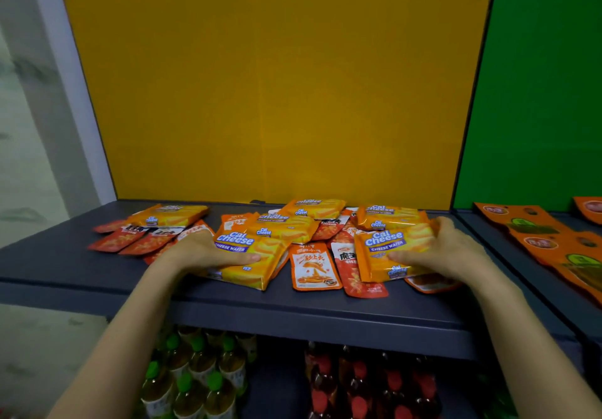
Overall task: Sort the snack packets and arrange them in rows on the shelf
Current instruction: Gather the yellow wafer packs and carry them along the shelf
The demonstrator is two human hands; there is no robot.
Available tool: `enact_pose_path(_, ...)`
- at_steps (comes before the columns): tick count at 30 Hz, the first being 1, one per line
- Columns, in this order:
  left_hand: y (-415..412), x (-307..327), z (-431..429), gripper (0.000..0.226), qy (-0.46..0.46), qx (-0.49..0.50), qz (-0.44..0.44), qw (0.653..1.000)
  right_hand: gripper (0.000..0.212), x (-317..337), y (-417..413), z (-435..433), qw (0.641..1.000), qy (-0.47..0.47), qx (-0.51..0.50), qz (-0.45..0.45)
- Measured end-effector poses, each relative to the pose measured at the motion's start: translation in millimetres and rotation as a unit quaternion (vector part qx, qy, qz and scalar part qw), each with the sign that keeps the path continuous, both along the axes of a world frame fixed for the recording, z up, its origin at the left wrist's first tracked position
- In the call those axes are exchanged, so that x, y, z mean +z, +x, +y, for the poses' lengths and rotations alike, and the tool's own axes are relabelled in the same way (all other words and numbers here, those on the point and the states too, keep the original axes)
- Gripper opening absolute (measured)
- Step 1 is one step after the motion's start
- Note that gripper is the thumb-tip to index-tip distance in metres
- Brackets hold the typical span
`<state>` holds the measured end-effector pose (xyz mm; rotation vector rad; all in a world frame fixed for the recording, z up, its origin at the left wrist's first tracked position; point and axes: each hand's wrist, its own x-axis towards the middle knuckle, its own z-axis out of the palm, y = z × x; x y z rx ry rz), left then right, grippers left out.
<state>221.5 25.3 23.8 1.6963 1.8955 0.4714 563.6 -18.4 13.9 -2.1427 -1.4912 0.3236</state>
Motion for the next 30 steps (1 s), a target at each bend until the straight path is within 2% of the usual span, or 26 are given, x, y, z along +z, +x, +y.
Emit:
enact_pose_path(1, -0.1, 1.9, -2.2, 0.048, 0.006, -0.005, -0.005, 1.0, 0.109, 2.1, -1.7, -0.5, 1.0, 0.012, -0.007, -0.001)
enact_pose_path(3, -1.8, 1.5, -3.4, 0.047, 0.015, -0.004, -0.025, 1.0, 0.112, 6.0, -4.5, -1.8, 0.999, 0.043, -0.021, -0.004)
enact_pose_path(4, -2.5, 1.4, -5.1, 0.053, 0.018, -0.004, -0.028, 0.999, 0.112, 8.1, -5.2, -2.3, 0.998, 0.056, -0.029, -0.002)
enact_pose_path(7, -8.0, 1.5, -6.0, 0.097, 0.025, -0.015, -0.027, 0.999, 0.096, 9.6, -6.8, -2.9, 0.996, 0.081, -0.046, 0.01)
enact_pose_path(8, -8.9, 1.0, -4.9, 0.101, 0.026, -0.012, -0.041, 0.999, 0.088, 9.0, -7.1, -3.7, 0.995, 0.086, -0.053, 0.013)
enact_pose_path(9, -9.7, 1.0, -3.3, 0.091, 0.029, -0.007, -0.061, 0.998, 0.081, 8.2, -6.8, -3.8, 0.994, 0.093, -0.06, 0.02)
enact_pose_path(12, -13.3, 2.3, -4.1, 0.036, 0.059, -0.017, -0.142, 0.988, 0.062, 6.0, -9.3, -7.5, 0.986, 0.123, -0.073, 0.084)
enact_pose_path(14, -17.2, 2.9, -5.3, 0.023, 0.069, -0.03, -0.2, 0.977, 0.059, 3.8, -10.2, -8.5, 0.978, 0.138, -0.08, 0.136)
enact_pose_path(17, -23.8, 4.7, -8.4, 0.02, 0.099, -0.026, -0.257, 0.961, 0.052, 0.3, -11.4, -10.0, 0.956, 0.171, -0.094, 0.221)
enact_pose_path(19, -27.7, 7.3, -8.0, 0.019, 0.14, -0.02, -0.283, 0.949, 0.035, 1.5, -10.0, -12.6, 0.935, 0.197, -0.09, 0.28)
enact_pose_path(21, -28.7, 12.4, -8.2, 0.019, 0.167, -0.015, -0.322, 0.932, 0.021, 6.7, -9.1, -21.9, 0.904, 0.224, -0.07, 0.358)
enact_pose_path(23, -22.4, 16.8, -6.0, 0.021, 0.161, -0.018, -0.371, 0.914, 0.017, 13.0, -8.3, -37.2, 0.875, 0.242, -0.049, 0.416)
enact_pose_path(25, -6.8, 20.5, -6.8, 0.024, 0.156, -0.034, -0.403, 0.901, 0.006, 15.9, -3.1, -50.9, 0.858, 0.257, -0.042, 0.442)
enact_pose_path(30, 63.3, 26.7, -20.2, 0.017, 0.151, -0.084, -0.446, 0.878, 0.007, 20.7, 26.7, -96.2, 0.837, 0.279, -0.055, 0.468)
